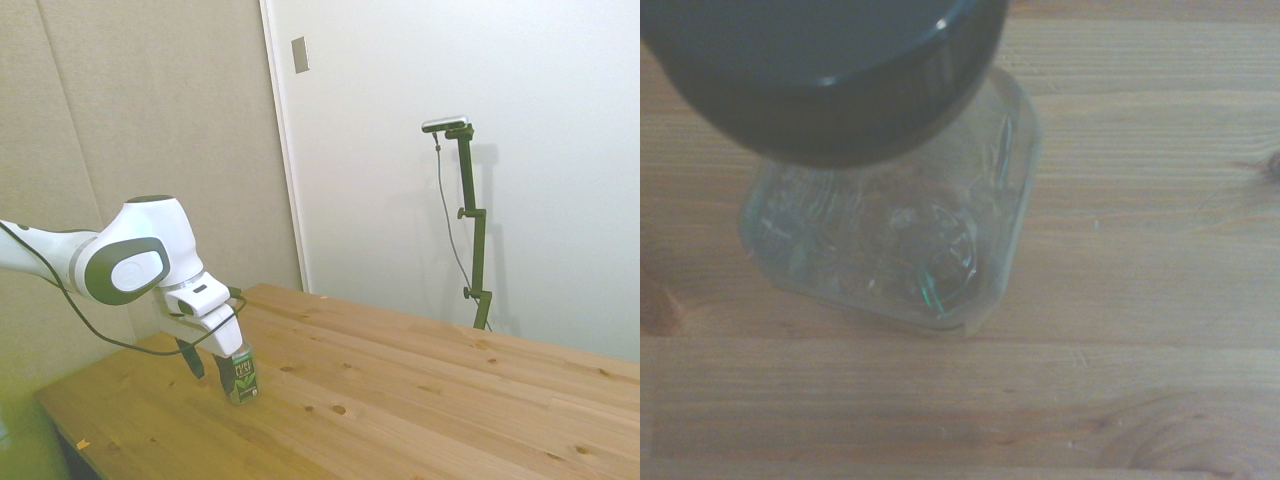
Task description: Knock down the bottle
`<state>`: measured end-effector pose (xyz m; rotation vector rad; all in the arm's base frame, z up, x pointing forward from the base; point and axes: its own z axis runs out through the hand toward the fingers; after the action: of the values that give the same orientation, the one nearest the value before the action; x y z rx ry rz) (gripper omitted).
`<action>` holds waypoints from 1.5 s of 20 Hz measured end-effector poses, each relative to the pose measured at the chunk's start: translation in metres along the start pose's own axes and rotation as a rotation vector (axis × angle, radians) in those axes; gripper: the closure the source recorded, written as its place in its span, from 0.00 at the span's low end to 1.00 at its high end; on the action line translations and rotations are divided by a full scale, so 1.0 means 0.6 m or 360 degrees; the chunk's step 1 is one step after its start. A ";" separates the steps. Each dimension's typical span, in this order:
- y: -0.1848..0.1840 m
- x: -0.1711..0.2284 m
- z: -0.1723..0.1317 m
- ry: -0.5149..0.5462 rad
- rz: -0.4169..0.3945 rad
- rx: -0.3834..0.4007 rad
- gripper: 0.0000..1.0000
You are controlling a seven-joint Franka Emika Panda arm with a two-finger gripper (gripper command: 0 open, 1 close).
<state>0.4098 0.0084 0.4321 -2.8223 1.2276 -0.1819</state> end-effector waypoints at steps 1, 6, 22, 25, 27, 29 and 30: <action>0.000 0.000 0.001 0.0000 0.0000 -0.0002 0.00; -0.014 -0.028 0.002 -0.0009 -0.0024 -0.0035 1.00; -0.102 -0.090 -0.099 0.0120 0.0155 0.0035 1.00; -0.114 -0.081 -0.100 0.0145 0.0180 0.0019 1.00; -0.122 -0.072 -0.101 0.0163 0.0196 0.0011 1.00; -0.130 -0.060 -0.100 0.0172 0.0211 0.0004 1.00; -0.133 -0.054 -0.100 0.0176 0.0221 0.0001 1.00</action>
<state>0.4381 0.0860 0.4970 -2.7464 1.4394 -0.3347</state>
